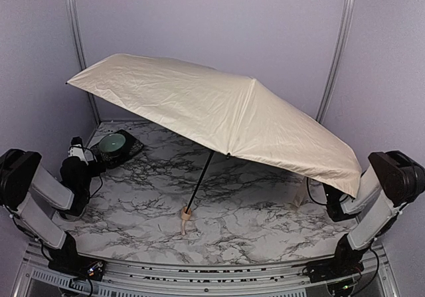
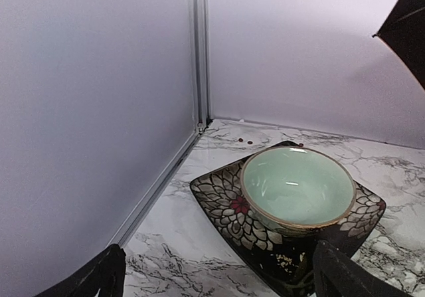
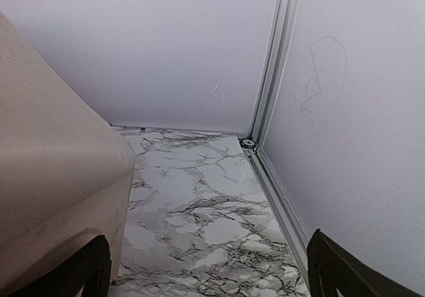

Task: Put away the umbrella

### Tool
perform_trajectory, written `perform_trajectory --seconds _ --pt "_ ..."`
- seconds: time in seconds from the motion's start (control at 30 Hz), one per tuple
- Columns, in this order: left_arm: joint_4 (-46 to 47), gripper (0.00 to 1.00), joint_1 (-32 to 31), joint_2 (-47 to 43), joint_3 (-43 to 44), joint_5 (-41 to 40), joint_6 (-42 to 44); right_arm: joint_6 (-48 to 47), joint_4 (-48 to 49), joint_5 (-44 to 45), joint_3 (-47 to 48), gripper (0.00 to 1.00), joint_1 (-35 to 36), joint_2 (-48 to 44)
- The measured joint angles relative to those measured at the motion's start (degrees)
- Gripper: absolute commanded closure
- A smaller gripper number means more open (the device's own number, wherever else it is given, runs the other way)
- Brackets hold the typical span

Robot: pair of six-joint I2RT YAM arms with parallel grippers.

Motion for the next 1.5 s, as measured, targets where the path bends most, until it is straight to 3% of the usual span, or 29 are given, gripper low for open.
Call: perform_trajectory --seconds 0.13,0.33,0.5,0.57,0.7,0.83,0.97,1.2,1.3,1.37,1.5 --pt "-0.72 0.01 -0.72 -3.58 -1.99 3.58 2.40 -0.02 -0.17 -0.74 -1.14 0.00 0.00 -1.99" --pt "-6.67 0.03 -7.45 -22.97 -1.31 3.37 2.73 2.91 -7.74 0.26 -1.62 0.00 -0.02 -14.12" --pt "-20.70 0.19 -20.94 -27.74 7.52 6.36 1.03 6.05 -24.46 -1.90 4.15 0.00 0.00 -20.35" --pt "-26.60 0.21 -26.49 -27.47 11.43 10.86 -1.75 7.21 -32.57 -2.58 7.48 0.00 0.00 -21.46" --pt "-37.42 0.21 -36.96 -20.50 22.23 20.46 -6.19 9.77 -44.81 -3.58 11.85 0.00 -0.02 -22.38" --pt "-44.35 0.21 -44.52 -9.29 32.06 24.04 -10.27 12.17 -50.38 -5.05 12.33 0.00 0.00 -22.47" --pt "-50.29 0.21 -45.59 0.50 38.34 23.67 -16.11 14.56 -52.72 -7.32 12.33 0.01 -0.02 -22.47" --pt "-61.59 0.33 -45.72 13.14 52.26 21.31 -24.92 17.62 -53.51 -10.78 12.33 0.01 -0.02 -22.08" --pt "-63.10 0.34 -46.03 15.08 53.70 21.40 -26.88 18.49 -53.66 -12.20 12.33 0.01 -0.02 -22.08" --pt "-64.46 0.41 -46.07 15.52 53.68 21.42 -27.96 19.06 -53.68 -13.03 12.31 0.01 -0.02 -22.08" --pt "-65.31 0.68 -46.25 15.63 53.68 21.57 -29.42 19.89 -53.70 -13.79 12.17 0.02 -0.02 -22.16"
